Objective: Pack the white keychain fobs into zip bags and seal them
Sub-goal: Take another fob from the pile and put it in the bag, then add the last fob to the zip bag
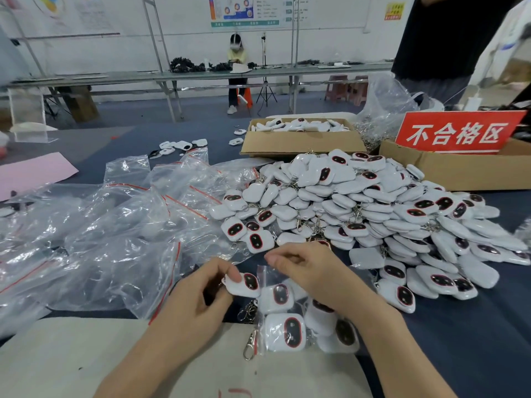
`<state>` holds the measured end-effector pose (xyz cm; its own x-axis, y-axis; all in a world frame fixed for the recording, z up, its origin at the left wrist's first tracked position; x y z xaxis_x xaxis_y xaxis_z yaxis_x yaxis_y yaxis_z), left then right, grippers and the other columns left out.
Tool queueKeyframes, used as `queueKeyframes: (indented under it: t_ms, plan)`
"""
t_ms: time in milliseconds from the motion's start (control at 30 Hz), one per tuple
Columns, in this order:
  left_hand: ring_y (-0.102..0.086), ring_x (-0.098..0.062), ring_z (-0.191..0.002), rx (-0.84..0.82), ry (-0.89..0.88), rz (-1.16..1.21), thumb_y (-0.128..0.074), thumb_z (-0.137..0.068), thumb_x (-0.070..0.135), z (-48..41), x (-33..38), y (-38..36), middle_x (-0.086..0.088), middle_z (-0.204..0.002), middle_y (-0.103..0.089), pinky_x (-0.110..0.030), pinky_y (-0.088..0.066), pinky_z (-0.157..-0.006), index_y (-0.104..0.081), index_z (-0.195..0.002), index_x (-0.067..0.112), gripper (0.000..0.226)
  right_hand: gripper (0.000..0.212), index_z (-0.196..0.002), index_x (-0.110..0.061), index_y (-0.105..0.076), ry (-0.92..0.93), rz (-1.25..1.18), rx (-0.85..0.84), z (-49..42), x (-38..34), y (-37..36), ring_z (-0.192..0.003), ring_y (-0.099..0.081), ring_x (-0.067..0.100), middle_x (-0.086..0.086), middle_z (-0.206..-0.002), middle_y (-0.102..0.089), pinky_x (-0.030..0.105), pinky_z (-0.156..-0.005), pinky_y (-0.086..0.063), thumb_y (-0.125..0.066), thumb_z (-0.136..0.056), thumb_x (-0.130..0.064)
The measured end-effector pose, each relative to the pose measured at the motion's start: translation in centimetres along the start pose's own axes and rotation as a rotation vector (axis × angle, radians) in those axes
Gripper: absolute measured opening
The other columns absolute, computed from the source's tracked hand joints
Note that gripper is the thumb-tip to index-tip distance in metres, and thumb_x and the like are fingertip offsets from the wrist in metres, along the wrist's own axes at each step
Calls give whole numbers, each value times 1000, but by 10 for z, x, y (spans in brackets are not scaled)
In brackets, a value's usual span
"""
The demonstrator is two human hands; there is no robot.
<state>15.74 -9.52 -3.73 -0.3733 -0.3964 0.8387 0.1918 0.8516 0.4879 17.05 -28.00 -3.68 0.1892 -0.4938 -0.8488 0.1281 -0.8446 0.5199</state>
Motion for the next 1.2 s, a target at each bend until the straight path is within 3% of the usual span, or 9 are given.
queueKeyframes:
  t_ms: [300,400,500,633,700,800,900,1067,1200]
  plan:
    - [-63,-38,-82,-30,14,35,-55,-90,31,-3,10,-21,0,-91,-73,-57,-51,-84,-63,-111,35,23,22,-112,-29,-72,1,-100,-39,-1,-3,-1,-93,-71,1,-11,-96,-77,22,-91,-55,-67,-94,-17]
    - [-67,-11,-96,-49,-68,-57,-57,-98,23,-4,15,-25,19,-108,-70,-32,-52,-91,-62,-118,53,36,22,-110,-31,-71,-2,-109,-34,-1,-3,1,-92,-71,3,-10,-92,-77,23,-93,-54,-67,-94,-16]
    - [-58,-9,-107,-44,-142,-185,-58,-101,16,-3,20,-25,23,-111,-57,-14,-44,-85,-56,-125,64,54,24,-106,-35,-71,2,-115,-22,-1,-5,3,-93,-71,3,-9,-94,-77,23,-92,-54,-67,-94,-15]
    - [-59,-2,-105,3,-142,-243,-55,-95,47,0,22,-31,27,-108,-59,-16,-46,-87,-54,-119,55,26,24,-101,-42,-71,-1,-126,-21,-1,-7,3,-97,-70,4,-12,-98,-76,34,-98,-54,-69,-93,-19]
    - [-59,-1,-101,35,-82,-246,-66,-91,38,0,16,-32,28,-106,-60,-19,-48,-84,-58,-104,49,19,23,-102,-40,-72,-9,-137,-25,-1,-6,3,-98,-70,5,-10,-98,-77,35,-99,-54,-69,-93,-19]
    - [-55,3,-101,65,-17,-283,-75,-87,23,0,13,-34,30,-101,-59,-13,-43,-79,-61,-89,43,24,25,-106,-36,-72,-12,-137,-23,-1,-7,3,-95,-71,7,-5,-97,-77,33,-96,-55,-68,-93,-15]
    - [-52,0,-91,123,63,-273,-74,-86,29,-2,13,-31,20,-83,-59,-22,-41,-77,-57,-76,39,22,25,-107,-33,-72,0,-144,-26,0,-10,3,-91,-72,8,-4,-93,-77,28,-92,-56,-68,-92,-13]
    - [-36,-12,-77,48,-63,-551,-62,-95,34,-2,34,-49,17,-70,-37,-31,-25,-73,-43,-73,35,29,27,-107,-26,-73,26,-84,-48,2,-16,1,-87,-72,5,-3,-87,-78,21,-86,-56,-65,-92,-5]
    - [-39,-10,-74,-66,-80,-535,-49,-100,45,-3,32,-57,12,-70,-43,-30,-36,-79,-45,-70,32,33,26,-110,-27,-72,26,-36,-71,3,-19,0,-89,-72,4,-5,-88,-78,20,-86,-55,-64,-93,-10]
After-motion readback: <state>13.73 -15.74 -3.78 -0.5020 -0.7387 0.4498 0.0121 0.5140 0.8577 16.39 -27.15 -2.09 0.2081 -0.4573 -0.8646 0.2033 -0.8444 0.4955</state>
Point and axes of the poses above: each hand's wrist, its own z-axis away from the middle knuckle, its own y-axis out of the back of the hand, x = y × z, the point moved 9 cm from there along -z, towards the middle knuckle
